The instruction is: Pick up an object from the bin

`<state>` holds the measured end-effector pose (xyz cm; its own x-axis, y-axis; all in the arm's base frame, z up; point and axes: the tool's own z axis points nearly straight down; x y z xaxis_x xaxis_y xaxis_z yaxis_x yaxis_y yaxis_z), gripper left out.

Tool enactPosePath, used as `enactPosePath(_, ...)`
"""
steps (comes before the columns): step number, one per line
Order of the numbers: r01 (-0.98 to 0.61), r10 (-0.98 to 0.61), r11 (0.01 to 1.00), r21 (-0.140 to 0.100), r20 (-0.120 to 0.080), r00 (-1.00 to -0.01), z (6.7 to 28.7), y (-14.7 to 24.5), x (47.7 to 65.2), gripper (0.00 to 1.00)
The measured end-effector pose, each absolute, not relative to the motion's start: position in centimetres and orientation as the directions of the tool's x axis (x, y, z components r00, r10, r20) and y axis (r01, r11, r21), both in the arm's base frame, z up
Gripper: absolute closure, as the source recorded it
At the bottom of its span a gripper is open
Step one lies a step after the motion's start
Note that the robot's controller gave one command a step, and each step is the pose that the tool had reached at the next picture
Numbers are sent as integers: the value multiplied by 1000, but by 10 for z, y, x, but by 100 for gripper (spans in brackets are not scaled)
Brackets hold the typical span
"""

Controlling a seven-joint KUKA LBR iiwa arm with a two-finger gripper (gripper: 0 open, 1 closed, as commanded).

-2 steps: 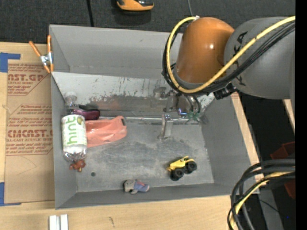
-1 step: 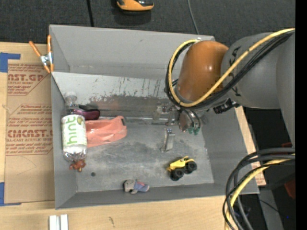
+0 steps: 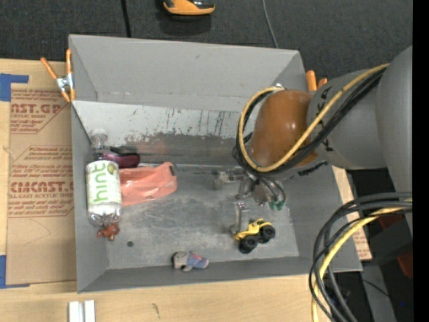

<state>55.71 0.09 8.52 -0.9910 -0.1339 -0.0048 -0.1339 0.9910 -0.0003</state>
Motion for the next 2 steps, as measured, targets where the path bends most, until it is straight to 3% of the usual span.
enactPosePath(1, 46, 46, 999, 2, -6, -999, 66, -3, 541, 0)
enactPosePath(2, 56, 56, 998, 0, 0, -998, 88, -23, 536, 0)
